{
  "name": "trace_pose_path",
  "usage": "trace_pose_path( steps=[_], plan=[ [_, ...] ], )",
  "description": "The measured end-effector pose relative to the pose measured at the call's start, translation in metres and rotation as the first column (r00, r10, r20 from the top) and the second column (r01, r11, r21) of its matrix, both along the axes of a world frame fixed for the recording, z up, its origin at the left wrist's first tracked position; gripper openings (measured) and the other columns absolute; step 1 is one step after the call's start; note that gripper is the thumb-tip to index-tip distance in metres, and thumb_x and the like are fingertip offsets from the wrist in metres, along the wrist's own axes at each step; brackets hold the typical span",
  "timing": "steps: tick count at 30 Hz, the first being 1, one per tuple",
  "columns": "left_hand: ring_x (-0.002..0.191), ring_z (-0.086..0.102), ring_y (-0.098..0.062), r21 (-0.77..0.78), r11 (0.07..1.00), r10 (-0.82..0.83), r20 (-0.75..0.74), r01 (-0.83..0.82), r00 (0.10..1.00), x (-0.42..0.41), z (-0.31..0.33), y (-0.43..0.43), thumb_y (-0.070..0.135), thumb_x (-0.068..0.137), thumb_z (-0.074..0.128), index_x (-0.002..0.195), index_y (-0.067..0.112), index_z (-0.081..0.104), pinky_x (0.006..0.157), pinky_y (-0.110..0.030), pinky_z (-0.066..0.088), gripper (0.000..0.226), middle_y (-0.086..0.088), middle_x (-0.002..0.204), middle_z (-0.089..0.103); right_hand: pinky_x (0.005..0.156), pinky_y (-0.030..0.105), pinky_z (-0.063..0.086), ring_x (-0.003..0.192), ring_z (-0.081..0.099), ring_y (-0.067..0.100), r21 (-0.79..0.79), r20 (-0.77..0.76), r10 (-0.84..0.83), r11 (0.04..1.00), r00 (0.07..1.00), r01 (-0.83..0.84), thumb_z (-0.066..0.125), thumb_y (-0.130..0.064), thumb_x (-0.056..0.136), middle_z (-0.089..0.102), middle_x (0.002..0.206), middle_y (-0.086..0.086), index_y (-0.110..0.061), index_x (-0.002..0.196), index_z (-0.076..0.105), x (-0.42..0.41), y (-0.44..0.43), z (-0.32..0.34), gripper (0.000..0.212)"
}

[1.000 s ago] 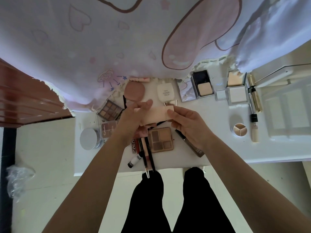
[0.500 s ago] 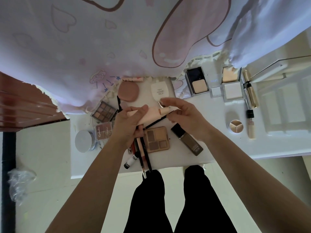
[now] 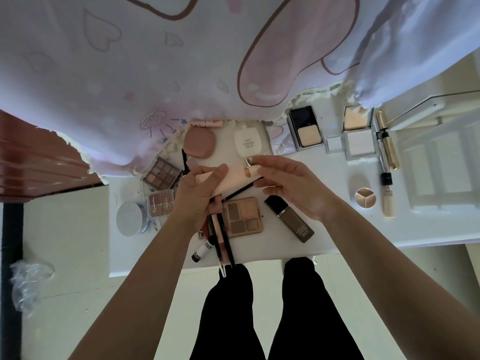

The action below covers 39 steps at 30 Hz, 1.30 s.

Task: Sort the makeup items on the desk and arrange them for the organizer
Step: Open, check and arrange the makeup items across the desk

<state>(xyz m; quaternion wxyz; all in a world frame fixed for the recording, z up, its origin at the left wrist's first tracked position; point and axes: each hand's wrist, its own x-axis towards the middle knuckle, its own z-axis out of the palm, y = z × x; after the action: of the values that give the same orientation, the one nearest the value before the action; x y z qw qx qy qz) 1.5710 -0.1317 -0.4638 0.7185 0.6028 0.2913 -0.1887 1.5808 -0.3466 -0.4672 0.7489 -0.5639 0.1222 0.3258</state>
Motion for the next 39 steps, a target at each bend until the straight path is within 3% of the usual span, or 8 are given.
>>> trace_pose_path(
  steps=[3, 5, 8, 14, 18, 28, 31, 39],
  plan=[
    [0.045, 0.051, -0.013, -0.023, 1.000, -0.021, -0.014, 0.021, 1.000, -0.002, 0.001, -0.002, 0.034, 0.081, 0.076, 0.084, 0.017, 0.061, 0.040, -0.020, 0.040, 0.022, -0.006, 0.074, 0.062, 0.083, 0.028, 0.052, 0.094, 0.066, 0.015, -0.061, 0.004, -0.073, 0.995, 0.997, 0.074, 0.070, -0.030, 0.088, 0.072, 0.114, 0.011, -0.014, 0.112, 0.073, 0.000, 0.004, 0.001, 0.029],
    [0.055, 0.058, -0.013, -0.032, 0.998, -0.050, -0.033, 0.049, 0.998, -0.004, -0.001, -0.003, 0.040, 0.072, 0.078, 0.084, 0.022, 0.067, 0.053, -0.027, 0.051, 0.024, -0.004, 0.085, 0.066, 0.086, 0.029, 0.053, 0.094, 0.066, 0.012, -0.104, 0.065, -0.119, 0.987, 0.991, 0.125, 0.072, -0.016, 0.090, 0.073, 0.108, 0.006, -0.016, 0.102, 0.072, 0.000, 0.004, -0.001, 0.012],
    [0.064, 0.065, -0.015, -0.061, 0.996, -0.072, -0.041, 0.070, 0.997, -0.006, -0.003, -0.004, 0.039, 0.073, 0.076, 0.082, 0.030, 0.074, 0.067, -0.036, 0.049, 0.013, 0.003, 0.085, 0.073, 0.099, 0.035, 0.052, 0.108, 0.066, 0.020, 0.036, 0.078, -0.178, 0.984, 0.981, 0.176, 0.066, 0.008, 0.088, 0.071, 0.117, 0.008, -0.016, 0.114, 0.066, 0.002, -0.001, -0.004, 0.036],
    [0.063, 0.066, -0.019, -0.100, 0.991, -0.096, -0.026, 0.093, 0.995, -0.007, 0.001, -0.008, 0.036, 0.079, 0.071, 0.094, 0.026, 0.073, 0.052, -0.026, 0.052, 0.019, -0.001, 0.086, 0.073, 0.097, 0.033, 0.053, 0.113, 0.066, 0.024, 0.097, -0.069, -0.207, 0.972, 0.976, 0.213, 0.061, -0.016, 0.096, 0.070, 0.122, 0.012, -0.008, 0.125, 0.065, 0.005, -0.005, 0.004, 0.031],
    [0.065, 0.066, -0.020, -0.152, 0.984, -0.097, -0.019, 0.093, 0.995, -0.005, 0.003, -0.012, 0.033, 0.081, 0.069, 0.100, 0.021, 0.072, 0.050, -0.025, 0.055, 0.023, -0.004, 0.088, 0.072, 0.080, 0.028, 0.048, 0.090, 0.062, 0.016, -0.122, -0.011, -0.084, 0.989, 0.996, 0.082, 0.057, -0.036, 0.099, 0.072, 0.106, 0.000, -0.025, 0.118, 0.073, 0.007, -0.004, 0.006, 0.027],
    [0.083, 0.068, -0.025, -0.239, 0.970, -0.053, -0.063, 0.036, 0.997, -0.003, -0.005, -0.013, 0.024, 0.094, 0.060, 0.107, 0.016, 0.070, 0.051, -0.027, 0.055, 0.018, -0.011, 0.107, 0.067, 0.094, 0.030, 0.050, 0.114, 0.063, 0.021, 0.027, 0.023, -0.138, 0.990, 0.990, 0.138, 0.051, 0.013, 0.090, 0.067, 0.128, 0.012, -0.008, 0.129, 0.063, 0.011, -0.013, 0.005, 0.046],
    [0.084, 0.068, -0.025, -0.243, 0.969, -0.067, -0.061, 0.050, 0.996, -0.002, -0.005, -0.015, 0.024, 0.096, 0.059, 0.108, 0.016, 0.070, 0.052, -0.026, 0.055, 0.018, -0.012, 0.109, 0.066, 0.102, 0.036, 0.051, 0.115, 0.063, 0.026, 0.071, -0.025, -0.177, 0.981, 0.984, 0.179, 0.049, 0.007, 0.094, 0.068, 0.122, 0.017, -0.001, 0.126, 0.064, 0.012, -0.013, 0.006, 0.036],
    [0.085, 0.073, -0.030, -0.331, 0.943, -0.041, -0.070, 0.015, 0.997, -0.001, -0.006, -0.021, 0.020, 0.096, 0.056, 0.110, 0.011, 0.065, 0.070, -0.037, 0.062, 0.019, -0.016, 0.112, 0.069, 0.096, 0.033, 0.052, 0.104, 0.068, 0.014, -0.113, 0.097, -0.140, 0.982, 0.985, 0.150, 0.070, -0.013, 0.091, 0.074, 0.103, -0.004, -0.023, 0.119, 0.069, 0.010, -0.021, 0.007, 0.030]
  ],
)
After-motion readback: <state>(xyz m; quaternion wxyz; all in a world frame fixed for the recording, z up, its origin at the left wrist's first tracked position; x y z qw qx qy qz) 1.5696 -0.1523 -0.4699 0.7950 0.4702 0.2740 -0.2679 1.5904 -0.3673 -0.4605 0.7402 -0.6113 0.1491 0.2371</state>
